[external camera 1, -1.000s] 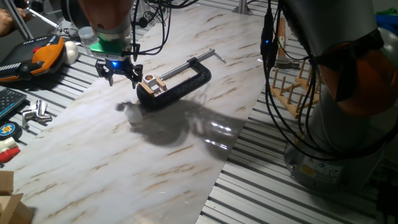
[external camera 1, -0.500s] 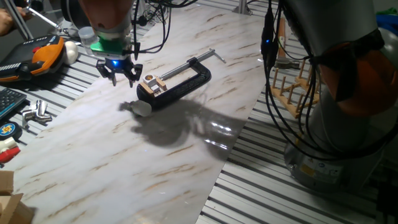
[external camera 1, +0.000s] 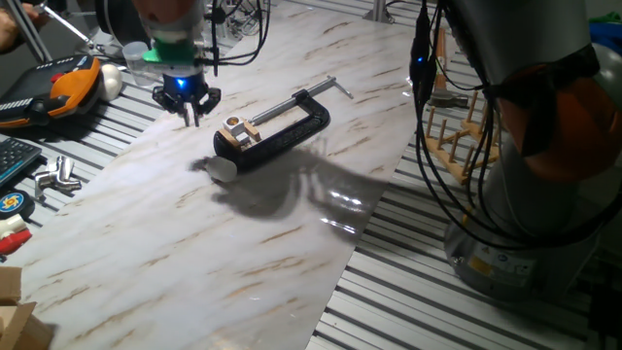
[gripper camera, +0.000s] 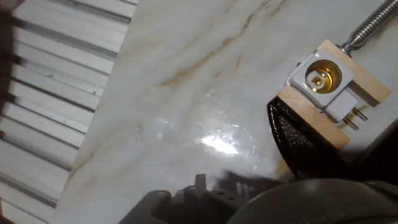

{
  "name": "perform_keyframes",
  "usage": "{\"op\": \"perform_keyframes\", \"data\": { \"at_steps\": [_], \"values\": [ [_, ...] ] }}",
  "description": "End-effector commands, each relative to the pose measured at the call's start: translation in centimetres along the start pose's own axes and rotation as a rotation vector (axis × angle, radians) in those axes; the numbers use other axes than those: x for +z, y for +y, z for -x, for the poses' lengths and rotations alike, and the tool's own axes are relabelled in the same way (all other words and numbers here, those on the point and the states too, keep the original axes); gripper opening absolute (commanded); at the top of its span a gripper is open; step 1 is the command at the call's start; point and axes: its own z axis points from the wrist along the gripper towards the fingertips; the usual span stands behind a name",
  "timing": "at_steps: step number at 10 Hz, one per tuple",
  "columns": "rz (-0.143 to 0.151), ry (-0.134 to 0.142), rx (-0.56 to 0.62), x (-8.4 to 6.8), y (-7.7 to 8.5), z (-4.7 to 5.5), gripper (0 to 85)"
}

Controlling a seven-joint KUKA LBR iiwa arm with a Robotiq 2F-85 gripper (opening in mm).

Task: Take out the light bulb by rotating it

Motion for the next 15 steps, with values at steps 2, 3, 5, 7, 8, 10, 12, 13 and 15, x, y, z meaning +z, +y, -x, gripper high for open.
{"op": "perform_keyframes", "data": {
  "at_steps": [2, 3, 5, 7, 8, 10, 12, 13, 15],
  "values": [
    [-0.041, 0.021, -0.069, -1.1, -0.1, 0.8, 0.0],
    [-0.048, 0.036, -0.103, -1.5, -0.2, 1.3, 0.0],
    [-0.070, 0.042, -0.180, -2.1, -0.7, 1.7, 0.0],
    [-0.074, 0.047, -0.230, -3.1, -1.1, 1.8, 0.0],
    [-0.069, 0.062, -0.239, -3.7, -1.3, 2.1, 0.0],
    [-0.063, 0.070, -0.251, -4.6, -1.9, 2.1, 0.0],
    [-0.059, 0.072, -0.268, -5.5, -2.7, 1.9, 0.0],
    [-0.058, 0.081, -0.277, -5.9, -3.1, 1.7, 0.0],
    [-0.072, 0.102, -0.342, -6.4, -3.6, 1.8, 0.0]
  ]
}}
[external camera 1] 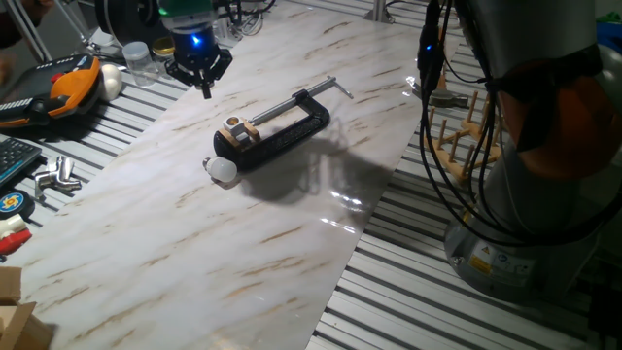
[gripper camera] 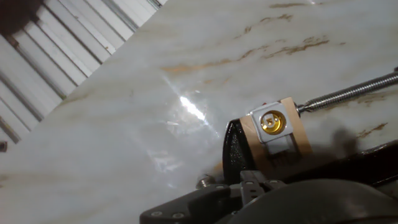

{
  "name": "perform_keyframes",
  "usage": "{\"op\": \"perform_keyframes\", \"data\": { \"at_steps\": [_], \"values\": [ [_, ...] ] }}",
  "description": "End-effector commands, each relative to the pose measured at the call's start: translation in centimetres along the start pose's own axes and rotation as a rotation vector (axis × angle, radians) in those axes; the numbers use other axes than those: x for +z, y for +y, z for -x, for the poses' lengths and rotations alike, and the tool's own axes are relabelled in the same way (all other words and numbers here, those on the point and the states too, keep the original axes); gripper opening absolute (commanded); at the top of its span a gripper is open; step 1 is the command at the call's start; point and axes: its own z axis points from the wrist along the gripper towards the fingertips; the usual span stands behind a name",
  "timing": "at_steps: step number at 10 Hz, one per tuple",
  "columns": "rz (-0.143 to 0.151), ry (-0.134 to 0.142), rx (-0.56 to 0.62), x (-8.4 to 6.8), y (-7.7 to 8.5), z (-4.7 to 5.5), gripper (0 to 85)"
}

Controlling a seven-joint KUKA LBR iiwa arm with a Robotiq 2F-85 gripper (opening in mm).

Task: Take out the light bulb by rotating it

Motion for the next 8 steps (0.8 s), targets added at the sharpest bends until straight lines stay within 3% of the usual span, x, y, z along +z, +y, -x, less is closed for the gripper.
{"op": "perform_keyframes", "data": {
  "at_steps": [1, 3, 4, 6, 8],
  "values": [
    [-0.003, 0.004, -0.052, -0.27, -0.27, -0.06, 0.0],
    [-0.038, -0.004, -0.166, -0.60, -0.71, -0.21, 0.0],
    [-0.048, 0.005, -0.192, -0.72, -0.81, -0.28, 0.0],
    [-0.029, 0.052, -0.217, -0.86, -0.97, -0.52, 0.0],
    [-0.027, 0.057, -0.233, -0.96, -1.09, -0.92, 0.0]
  ]
}}
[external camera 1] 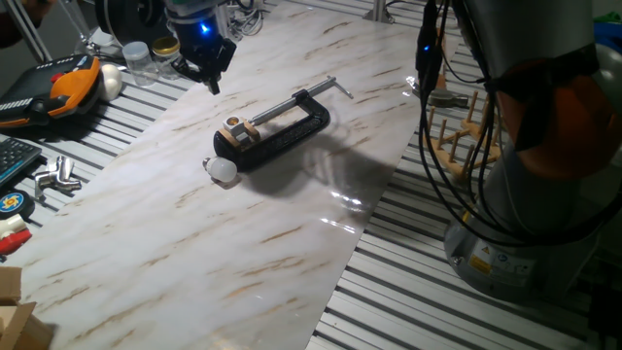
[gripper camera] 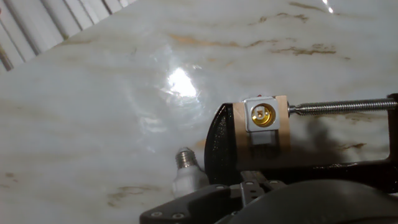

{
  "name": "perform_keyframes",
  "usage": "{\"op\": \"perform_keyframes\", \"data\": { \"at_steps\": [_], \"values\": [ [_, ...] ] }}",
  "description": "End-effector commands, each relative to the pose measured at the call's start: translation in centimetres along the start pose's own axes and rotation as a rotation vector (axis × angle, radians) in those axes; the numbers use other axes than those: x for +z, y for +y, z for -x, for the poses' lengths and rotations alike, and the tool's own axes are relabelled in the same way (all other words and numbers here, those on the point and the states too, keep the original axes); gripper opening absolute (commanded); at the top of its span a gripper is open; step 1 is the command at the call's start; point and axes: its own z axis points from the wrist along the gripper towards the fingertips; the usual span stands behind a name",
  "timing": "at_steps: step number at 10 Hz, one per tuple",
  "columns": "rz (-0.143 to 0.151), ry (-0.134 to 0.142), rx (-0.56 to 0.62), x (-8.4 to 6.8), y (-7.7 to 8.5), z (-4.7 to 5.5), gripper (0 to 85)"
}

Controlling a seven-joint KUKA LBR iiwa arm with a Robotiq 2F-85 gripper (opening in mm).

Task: Take out the light bulb by rotating it

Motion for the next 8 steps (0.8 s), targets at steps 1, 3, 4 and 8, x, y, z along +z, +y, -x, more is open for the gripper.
{"op": "perform_keyframes", "data": {
  "at_steps": [1, 3, 4, 8],
  "values": [
    [0.003, 0.000, -0.006, -0.02, -0.01, -0.02, 0.0],
    [0.009, -0.004, -0.019, -0.09, -0.08, 0.15, 0.0],
    [0.011, -0.009, -0.021, -0.12, -0.08, 0.16, 0.0],
    [0.007, -0.015, -0.029, -0.20, -0.15, 0.33, 0.0]
  ]
}}
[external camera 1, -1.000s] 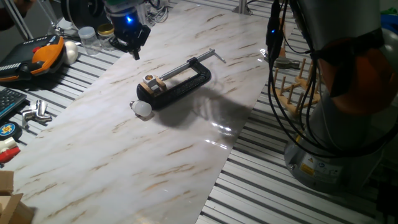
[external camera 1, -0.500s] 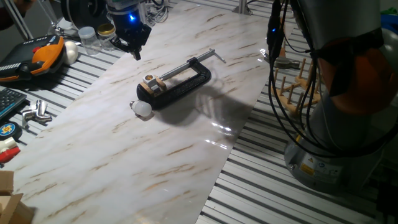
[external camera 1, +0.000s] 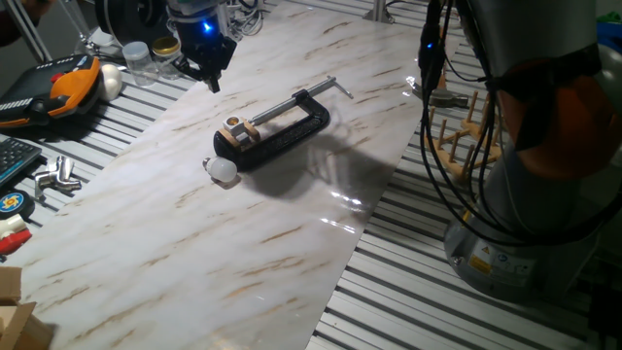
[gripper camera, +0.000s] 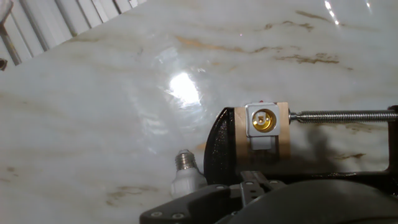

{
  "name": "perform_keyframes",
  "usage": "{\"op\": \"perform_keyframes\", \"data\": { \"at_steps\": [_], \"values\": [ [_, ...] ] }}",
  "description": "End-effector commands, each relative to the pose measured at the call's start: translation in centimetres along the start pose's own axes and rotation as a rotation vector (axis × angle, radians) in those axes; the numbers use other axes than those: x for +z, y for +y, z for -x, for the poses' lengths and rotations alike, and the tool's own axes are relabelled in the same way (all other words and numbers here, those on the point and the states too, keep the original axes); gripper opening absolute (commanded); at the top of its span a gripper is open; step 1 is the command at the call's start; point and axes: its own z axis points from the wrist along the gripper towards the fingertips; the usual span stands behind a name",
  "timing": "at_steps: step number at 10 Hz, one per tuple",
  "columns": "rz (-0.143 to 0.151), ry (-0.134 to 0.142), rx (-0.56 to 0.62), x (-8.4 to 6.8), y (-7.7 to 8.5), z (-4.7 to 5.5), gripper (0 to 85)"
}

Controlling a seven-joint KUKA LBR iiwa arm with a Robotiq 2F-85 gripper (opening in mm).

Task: Take out the light bulb by rotating it

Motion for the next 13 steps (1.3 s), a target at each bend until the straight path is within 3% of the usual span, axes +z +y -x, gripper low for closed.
{"op": "perform_keyframes", "data": {
  "at_steps": [1, 4, 8, 13],
  "values": [
    [0.000, 0.007, 0.003, 0.00, -0.01, 0.01, 0.0],
    [-0.003, 0.000, -0.003, 0.08, -0.13, 0.19, 0.0],
    [0.000, 0.037, -0.025, 0.01, -0.12, 0.16, 0.0],
    [-0.015, 0.039, -0.068, 0.00, -0.13, 0.13, 0.0]
  ]
}}
